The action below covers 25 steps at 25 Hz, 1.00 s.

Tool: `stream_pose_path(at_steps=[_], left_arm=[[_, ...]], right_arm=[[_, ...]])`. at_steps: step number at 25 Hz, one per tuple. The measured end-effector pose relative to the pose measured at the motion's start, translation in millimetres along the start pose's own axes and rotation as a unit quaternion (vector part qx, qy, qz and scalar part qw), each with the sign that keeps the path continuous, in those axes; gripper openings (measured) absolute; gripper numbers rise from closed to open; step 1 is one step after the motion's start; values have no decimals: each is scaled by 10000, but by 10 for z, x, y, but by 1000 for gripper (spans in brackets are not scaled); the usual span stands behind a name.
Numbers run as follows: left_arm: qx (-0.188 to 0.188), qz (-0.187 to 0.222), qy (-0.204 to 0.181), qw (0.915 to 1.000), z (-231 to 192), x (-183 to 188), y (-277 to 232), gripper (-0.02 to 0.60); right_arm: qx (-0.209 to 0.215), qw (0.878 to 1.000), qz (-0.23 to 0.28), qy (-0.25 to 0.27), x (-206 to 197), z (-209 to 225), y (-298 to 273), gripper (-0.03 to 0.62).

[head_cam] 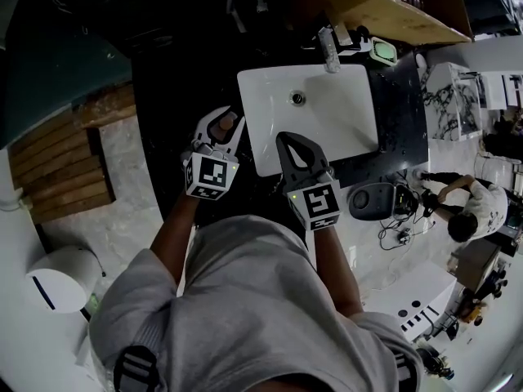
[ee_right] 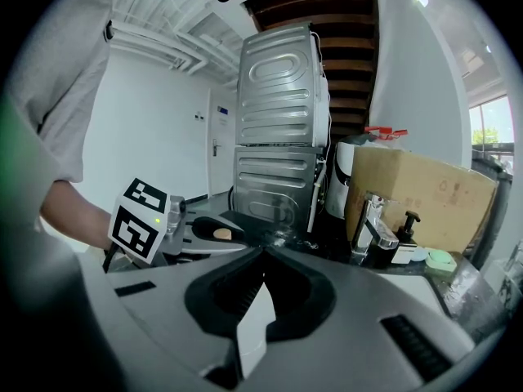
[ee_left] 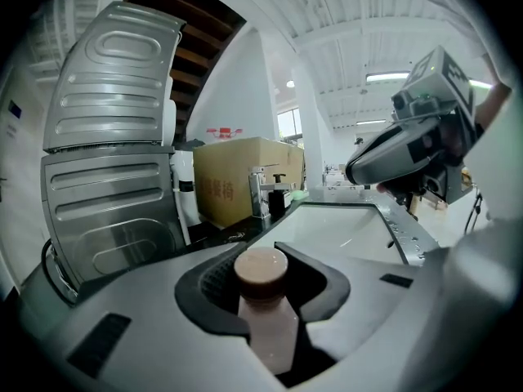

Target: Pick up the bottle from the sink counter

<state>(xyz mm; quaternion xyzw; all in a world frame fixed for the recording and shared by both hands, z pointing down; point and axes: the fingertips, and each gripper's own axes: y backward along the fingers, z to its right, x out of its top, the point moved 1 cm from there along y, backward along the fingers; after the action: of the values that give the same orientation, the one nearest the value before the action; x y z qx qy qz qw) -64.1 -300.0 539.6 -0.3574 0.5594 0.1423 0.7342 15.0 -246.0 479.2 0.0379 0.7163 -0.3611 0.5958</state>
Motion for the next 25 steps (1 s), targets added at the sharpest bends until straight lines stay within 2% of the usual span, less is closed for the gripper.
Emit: stream_pose_path(at_steps=[8,14,20,25], left_arm=[[49,-166,82,9998,29,24,3,110],[319,-363,189,9986,104,68,-25,110],[684,-309,287,9968,149,293,-72,110],[847,-304,430,9950,260,501,-166,110]], right_arm=[[169,9998,70,-78,-87,51,14,9],[555,9982,232,-51,-104,177,-30,9],[979,9945,368,59,-72,322,-35,9],[1135,9926,430,83,-79,538,30,9]])
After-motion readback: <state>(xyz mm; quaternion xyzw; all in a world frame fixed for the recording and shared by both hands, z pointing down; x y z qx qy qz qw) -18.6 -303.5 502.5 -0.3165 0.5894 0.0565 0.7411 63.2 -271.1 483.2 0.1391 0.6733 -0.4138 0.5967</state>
